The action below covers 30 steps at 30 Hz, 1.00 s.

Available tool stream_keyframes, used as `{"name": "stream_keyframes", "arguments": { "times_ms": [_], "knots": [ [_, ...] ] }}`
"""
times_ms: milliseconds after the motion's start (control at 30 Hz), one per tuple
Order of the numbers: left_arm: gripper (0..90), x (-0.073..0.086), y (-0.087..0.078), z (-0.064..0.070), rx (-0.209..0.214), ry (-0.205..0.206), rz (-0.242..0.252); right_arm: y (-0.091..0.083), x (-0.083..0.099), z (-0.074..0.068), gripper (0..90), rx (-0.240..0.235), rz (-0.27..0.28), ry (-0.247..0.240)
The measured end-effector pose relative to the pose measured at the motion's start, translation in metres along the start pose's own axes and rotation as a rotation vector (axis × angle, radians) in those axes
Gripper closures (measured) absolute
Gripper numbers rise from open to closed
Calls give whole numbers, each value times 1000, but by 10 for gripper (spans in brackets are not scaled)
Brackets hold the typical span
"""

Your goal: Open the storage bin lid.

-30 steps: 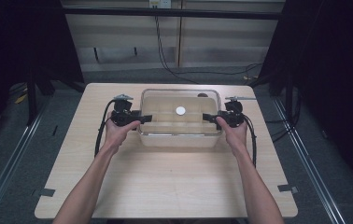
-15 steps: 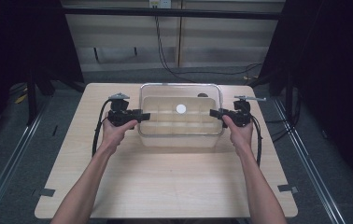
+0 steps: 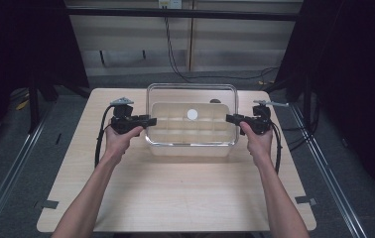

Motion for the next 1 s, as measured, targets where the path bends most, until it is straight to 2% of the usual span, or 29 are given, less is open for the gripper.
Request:
{"name": "stream_keyframes", "arguments": {
  "times_ms": [433,700,867,1000],
  "knots": [
    [633,0,-13,6,4,20,18,-15,-4,-6,653,-36,37,10],
    [658,-1,-20,8,10,34,21,-22,-7,-12,662,-37,38,-15],
    [667,2,-23,8,15,17,43,-25,-8,-16,673,-45,44,-24],
    [677,3,-27,9,14,31,49,-26,-8,-18,675,-54,52,-27]
  ]
}}
Point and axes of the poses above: each handheld gripper's, and its own axes: y roughly forward along the jaws, x roughly out of its underside, z roughly to its right, the point moved 2 cm from there along y, roughly forward along the jaws, and after that the axes turned 11 degrees about -y, right-handed, at the moved point
